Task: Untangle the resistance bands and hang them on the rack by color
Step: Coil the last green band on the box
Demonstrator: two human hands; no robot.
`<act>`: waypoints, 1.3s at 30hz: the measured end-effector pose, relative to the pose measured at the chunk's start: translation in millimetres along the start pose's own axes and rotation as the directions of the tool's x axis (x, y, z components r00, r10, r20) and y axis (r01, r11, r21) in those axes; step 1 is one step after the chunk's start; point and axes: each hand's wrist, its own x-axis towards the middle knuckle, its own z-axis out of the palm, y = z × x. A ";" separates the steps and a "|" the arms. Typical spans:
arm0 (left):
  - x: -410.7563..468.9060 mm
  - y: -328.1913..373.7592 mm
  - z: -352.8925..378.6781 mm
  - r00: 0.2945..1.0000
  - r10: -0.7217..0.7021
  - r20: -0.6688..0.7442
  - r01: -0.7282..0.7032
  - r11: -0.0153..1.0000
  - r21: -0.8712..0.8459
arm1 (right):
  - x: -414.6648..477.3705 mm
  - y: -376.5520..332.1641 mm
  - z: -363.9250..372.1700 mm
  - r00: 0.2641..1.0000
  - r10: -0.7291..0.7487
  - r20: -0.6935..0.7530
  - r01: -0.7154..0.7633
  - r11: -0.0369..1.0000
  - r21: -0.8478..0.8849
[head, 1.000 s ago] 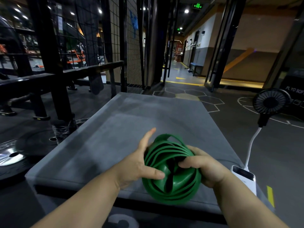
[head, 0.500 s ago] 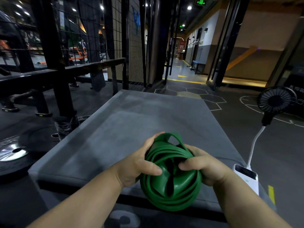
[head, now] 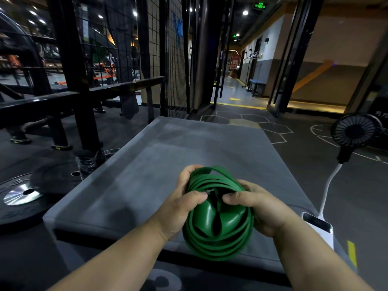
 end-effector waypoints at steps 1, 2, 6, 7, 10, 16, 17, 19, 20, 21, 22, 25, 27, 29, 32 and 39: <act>-0.2 0.6 -0.2 1.000 -0.007 0.005 0.007 1.000 0.021 | -0.1 -0.1 -0.2 1.000 -0.004 -0.025 0.004 1.000 0.003; -0.4 1.5 -0.6 1.000 -0.018 0.013 0.018 0.999 0.041 | 0.3 0.5 -0.7 0.998 -0.014 -0.057 0.015 1.000 0.013; -1.4 5.5 -2.4 0.994 -0.066 0.090 0.060 0.996 0.073 | 2.2 2.3 -2.7 0.989 -0.091 -0.117 0.102 0.991 0.087; -1.7 6.6 -2.2 0.989 -0.096 0.109 0.089 0.994 0.071 | 1.7 2.5 -2.5 0.986 -0.112 -0.120 0.125 0.987 0.104; -2.5 7.0 -3.4 0.966 -0.165 0.198 0.146 0.984 0.106 | -0.9 1.8 -1.2 0.986 -0.147 -0.080 0.157 0.979 0.132; -6.1 3.9 -8.0 0.983 -0.139 0.118 0.129 0.988 0.086 | -2.0 -5.4 -3.9 0.991 -0.130 -0.014 0.130 0.990 0.057; -6.6 5.3 -8.1 0.986 -0.124 0.110 0.117 0.991 0.072 | -0.8 -5.9 -3.7 0.992 -0.126 -0.025 0.126 0.991 0.039; -7.4 9.6 -8.7 0.992 -0.096 0.083 0.092 0.995 0.046 | 3.1 -6.0 -1.1 0.993 -0.111 -0.047 0.111 0.994 0.001; -7.8 11.7 -9.5 0.995 -0.077 0.063 0.074 0.996 0.039 | 5.4 -5.9 1.2 0.993 -0.101 -0.066 0.101 0.995 -0.005; -8.9 16.0 -11.5 0.998 -0.054 0.036 0.053 0.998 0.034 | 8.3 -7.7 5.2 0.992 -0.097 -0.085 0.096 0.995 -0.013; -10.0 20.8 -12.7 0.999 -0.038 0.010 0.037 0.999 0.028 | 11.0 -9.2 9.0 0.989 -0.102 -0.103 0.100 0.995 -0.022; -16.0 36.6 -18.4 0.998 0.013 -0.065 -0.010 0.999 0.053 | 16.6 -18.0 24.9 0.984 -0.134 -0.114 0.131 0.991 -0.036; -22.3 52.6 -24.6 0.992 0.044 -0.116 -0.031 0.993 0.118 | 22.8 -24.0 36.6 0.985 -0.144 -0.089 0.142 0.989 -0.029; -28.4 70.3 -31.4 0.982 0.072 -0.172 -0.041 0.984 0.174 | 29.8 -29.7 47.5 0.987 -0.153 -0.049 0.153 0.988 -0.018; -43.9 102.8 -44.3 0.954 0.126 -0.271 -0.054 0.965 0.258 | 44.8 -41.5 73.9 0.981 -0.189 0.054 0.188 0.982 0.025; -92.3 178.6 -71.1 0.837 0.339 -0.429 -0.171 0.908 0.384 | 89.8 -79.8 166.6 0.928 -0.308 0.210 0.261 0.940 0.221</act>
